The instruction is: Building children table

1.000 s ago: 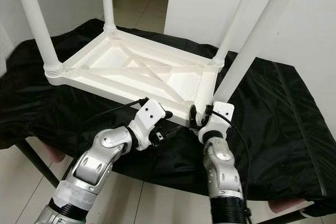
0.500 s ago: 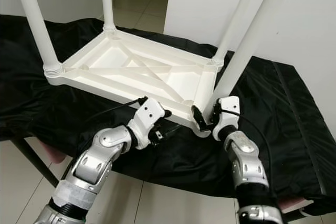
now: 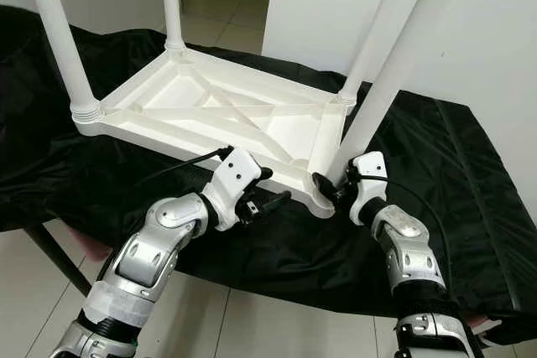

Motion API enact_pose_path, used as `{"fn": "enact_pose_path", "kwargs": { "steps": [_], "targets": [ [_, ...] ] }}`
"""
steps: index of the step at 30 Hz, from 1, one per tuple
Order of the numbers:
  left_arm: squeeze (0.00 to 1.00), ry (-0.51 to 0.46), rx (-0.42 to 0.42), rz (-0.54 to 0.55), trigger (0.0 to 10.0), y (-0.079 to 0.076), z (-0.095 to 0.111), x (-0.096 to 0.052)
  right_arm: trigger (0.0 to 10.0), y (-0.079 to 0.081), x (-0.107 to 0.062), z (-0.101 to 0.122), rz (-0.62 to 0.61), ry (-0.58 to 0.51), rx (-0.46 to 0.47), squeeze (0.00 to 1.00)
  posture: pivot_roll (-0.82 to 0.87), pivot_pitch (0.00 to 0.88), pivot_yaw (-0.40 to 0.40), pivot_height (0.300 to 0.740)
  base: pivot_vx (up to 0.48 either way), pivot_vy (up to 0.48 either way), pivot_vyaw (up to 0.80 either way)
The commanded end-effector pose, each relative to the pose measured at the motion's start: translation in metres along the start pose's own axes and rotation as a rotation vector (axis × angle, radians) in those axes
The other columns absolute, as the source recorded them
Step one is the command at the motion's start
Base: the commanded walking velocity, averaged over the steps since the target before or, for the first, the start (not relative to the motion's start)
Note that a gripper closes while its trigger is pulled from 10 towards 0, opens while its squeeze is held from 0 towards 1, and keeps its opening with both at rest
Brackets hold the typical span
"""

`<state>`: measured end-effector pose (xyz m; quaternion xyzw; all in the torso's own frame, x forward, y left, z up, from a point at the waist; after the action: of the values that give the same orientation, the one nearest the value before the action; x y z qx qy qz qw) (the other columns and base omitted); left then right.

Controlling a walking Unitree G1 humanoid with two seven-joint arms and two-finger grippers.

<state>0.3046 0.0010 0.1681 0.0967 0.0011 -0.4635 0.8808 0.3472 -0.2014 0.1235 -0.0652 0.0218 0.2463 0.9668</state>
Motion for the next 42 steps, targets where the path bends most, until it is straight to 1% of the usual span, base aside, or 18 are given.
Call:
{"fn": "enact_pose_path", "kwargs": {
  "steps": [1, 4, 9, 11, 12, 13, 14, 16, 17, 18, 21, 24, 26, 28, 35, 36, 37, 42],
  "targets": [
    [0.0, 0.005, 0.004, 0.097, 10.0, 0.007, 0.001, 0.002, 10.0, 0.006, -0.003, -0.018, 0.022, 0.055, 0.05, 0.0, 0.03, 0.0, -0.127, 0.74, 0.0, 0.0, 0.0],
    [0.0, 0.006, 0.009, 0.079, 10.0, 0.005, 0.001, 0.002, 10.0, 0.009, -0.001, -0.012, -0.047, 0.034, 0.092, 0.0, 0.02, 0.0, -0.12, 0.74, 0.0, 0.0, 0.0],
    [0.0, 0.007, 0.009, 0.074, 10.0, 0.004, 0.001, 0.002, 10.0, 0.011, 0.0, -0.01, -0.087, 0.026, 0.092, 0.0, 0.02, 0.0, -0.118, 0.74, 0.0, 0.0, 0.0],
    [0.0, 0.01, 0.008, 0.071, 10.0, 0.003, 0.0, 0.001, 10.0, 0.007, 0.0, -0.007, -0.218, 0.03, 0.119, 0.0, 0.01, 0.0, -0.116, 0.74, 0.0, 0.0, 0.0],
    [0.0, 0.01, 0.008, 0.071, 10.0, 0.003, 0.0, 0.001, 10.0, 0.007, 0.0, -0.007, -0.218, 0.03, 0.119, 0.0, 0.01, 0.0, -0.116, 0.74, 0.0, 0.0, 0.0],
    [0.0, 0.011, 0.005, 0.07, 10.0, 0.003, -0.001, 0.001, 10.0, 0.005, -0.001, -0.006, -0.31, 0.034, 0.138, 0.0, 0.01, 0.0, -0.116, 0.74, 0.0, 0.0, 0.0],
    [0.0, 0.011, 0.005, 0.07, 10.0, 0.003, -0.001, 0.001, 10.0, 0.005, -0.001, -0.006, -0.31, 0.034, 0.138, 0.0, 0.01, 0.0, -0.116, 0.74, 0.0, 0.0, 0.0],
    [0.0, 0.012, 0.002, 0.069, 10.0, 0.002, -0.002, 0.001, 10.0, 0.004, -0.004, -0.005, -0.439, 0.044, 0.157, 0.0, 0.0, 0.0, -0.114, 0.74, 0.0, 0.0, 0.0],
    [0.0, 0.012, 0.002, 0.069, 10.0, 0.002, -0.002, 0.001, 10.0, 0.004, -0.004, -0.005, -0.439, 0.044, 0.157, 0.0, 0.0, 0.0, -0.114, 0.74, 0.0, 0.0, 0.0],
    [0.0, 0.013, -0.002, 0.068, 10.0, 0.002, -0.002, 0.0, 10.0, 0.008, -0.005, -0.007, -0.575, 0.055, 0.197, 0.0, 0.0, 0.0, -0.113, 0.74, 0.0, 0.0, 0.0],
    [0.0, 0.014, -0.002, 0.069, 10.0, 0.002, -0.003, 0.0, 10.0, 0.01, -0.006, -0.008, -0.636, 0.057, 0.206, 0.0, 0.0, 0.0, -0.113, 0.74, 0.0, 0.0, 0.0],
    [0.0, 0.014, -0.003, 0.072, 10.0, 0.002, -0.002, 0.0, 10.0, 0.02, -0.01, -0.01, -0.807, 0.07, 0.25, 0.0, 0.01, 0.0, -0.116, 0.74, 0.0, 0.0, 0.0],
    [0.0, 0.014, -0.003, 0.072, 10.0, 0.002, -0.002, 0.0, 10.0, 0.02, -0.01, -0.01, -0.807, 0.07, 0.25, 0.0, 0.01, 0.0, -0.116, 0.74, 0.0, 0.0, 0.0],
    [0.0, 0.013, -0.004, 0.075, 10.0, 0.003, -0.002, 0.0, 10.0, 0.028, -0.009, -0.011, -0.871, 0.077, 0.269, 0.0, 0.01, 0.0, -0.118, 0.74, 0.0, 0.0, 0.0],
    [0.0, 0.007, -0.006, 0.081, 10.0, 0.003, -0.001, 0.001, 10.0, 0.041, -0.001, -0.002, -0.83, 0.05, 0.303, 0.0, 0.02, 0.0, -0.12, 0.74, 0.0, 0.0, 0.0],
    [0.0, 0.007, -0.007, 0.082, 10.0, 0.003, -0.001, 0.001, 10.0, 0.041, -0.001, 0.0, -0.811, 0.031, 0.311, 0.66, 0.02, 0.0, -0.12, 0.74, 0.0, 0.0, 0.0],
    [0.0, 0.007, -0.008, 0.082, 10.0, 0.003, -0.001, 0.001, 10.0, 0.042, -0.001, 0.002, -0.8, 0.013, 0.319, 1.0, 0.02, 0.0, -0.12, 0.74, 0.0, 0.0, 0.0],
    [0.0, 0.007, -0.009, 0.081, 10.0, 0.002, -0.001, 0.0, 10.0, 0.037, -0.004, 0.0, -0.763, -0.002, 0.288, 1.0, 0.02, 0.0, -0.122, 0.74, 0.0, 0.0, 0.0]
  ]
}}
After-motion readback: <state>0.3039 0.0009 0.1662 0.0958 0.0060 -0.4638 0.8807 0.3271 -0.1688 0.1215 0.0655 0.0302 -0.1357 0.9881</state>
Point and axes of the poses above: a point about 5 cm out from each wrist's last joint towards the gripper, its own x axis pointing out of the wrist towards the gripper, its own z axis along the axis of the wrist's last joint, y = z × x, the point moved 3 cm from there along x, pointing out of the wrist towards the gripper, and after that the axes turned 2 degrees about -x, right-handed, at the moved point
